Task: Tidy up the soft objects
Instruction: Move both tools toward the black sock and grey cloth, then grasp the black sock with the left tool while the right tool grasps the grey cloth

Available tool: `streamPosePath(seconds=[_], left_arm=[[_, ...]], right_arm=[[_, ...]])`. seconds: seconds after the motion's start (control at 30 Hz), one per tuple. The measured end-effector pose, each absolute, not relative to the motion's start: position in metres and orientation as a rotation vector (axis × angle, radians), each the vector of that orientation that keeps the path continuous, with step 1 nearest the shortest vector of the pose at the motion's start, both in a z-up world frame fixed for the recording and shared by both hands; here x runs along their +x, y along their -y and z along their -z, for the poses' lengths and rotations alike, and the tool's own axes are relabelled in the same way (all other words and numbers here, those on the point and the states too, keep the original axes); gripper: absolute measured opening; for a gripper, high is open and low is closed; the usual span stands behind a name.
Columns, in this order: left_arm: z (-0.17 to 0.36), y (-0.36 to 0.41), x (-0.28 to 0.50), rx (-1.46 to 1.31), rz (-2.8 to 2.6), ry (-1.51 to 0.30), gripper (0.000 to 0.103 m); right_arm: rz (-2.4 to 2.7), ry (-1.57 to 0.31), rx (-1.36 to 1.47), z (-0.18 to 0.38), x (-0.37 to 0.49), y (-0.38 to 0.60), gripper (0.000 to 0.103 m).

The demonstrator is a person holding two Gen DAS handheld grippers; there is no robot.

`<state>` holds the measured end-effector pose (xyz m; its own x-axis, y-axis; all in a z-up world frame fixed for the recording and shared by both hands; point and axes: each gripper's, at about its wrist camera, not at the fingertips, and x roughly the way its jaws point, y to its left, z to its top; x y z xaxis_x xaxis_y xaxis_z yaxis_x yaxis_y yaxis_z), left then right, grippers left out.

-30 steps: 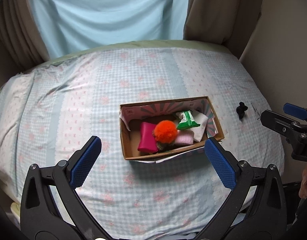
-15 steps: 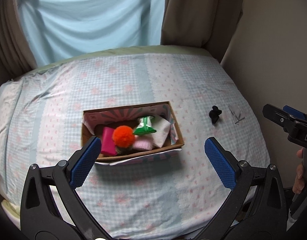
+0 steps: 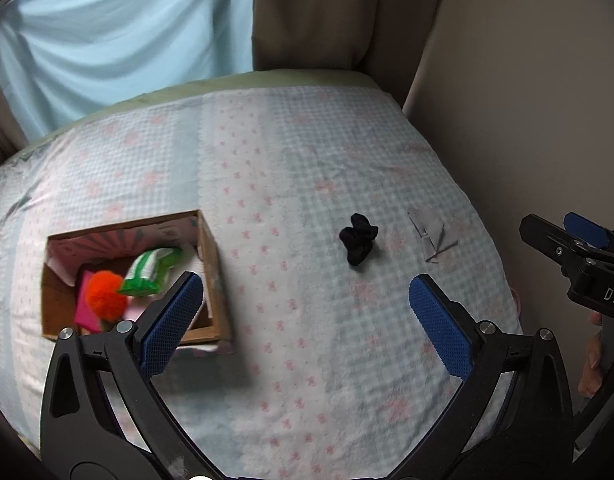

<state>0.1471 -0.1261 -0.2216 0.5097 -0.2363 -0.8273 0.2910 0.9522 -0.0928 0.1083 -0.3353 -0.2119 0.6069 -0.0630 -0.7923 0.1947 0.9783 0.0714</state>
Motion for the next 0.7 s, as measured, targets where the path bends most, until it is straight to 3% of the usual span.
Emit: streamPosePath(seconds=[0.3, 0.47, 0.6, 0.7], left_arm=[[0.336, 0.219, 0.192, 0.126, 0.369, -0.963, 0.102], [0.394, 0.241, 0.223, 0.139, 0.372, -1.001, 0.095], [0.432, 0.249, 0.240, 0.141, 0.366, -1.025, 0.080], [0.453, 0.258, 0.246, 0.172, 0.371, -1.030, 0.078]], right_arm=[[0.154, -0.882, 0.094, 0.330, 0.146, 0.404, 0.103], [0.142, -0.917, 0.117, 0.387, 0.168, 0.428, 0.103], [0.132, -0.940, 0.123, 0.421, 0.184, 0.435, 0.103], [0.133, -0.951, 0.108, 0.439, 0.193, 0.436, 0.102]])
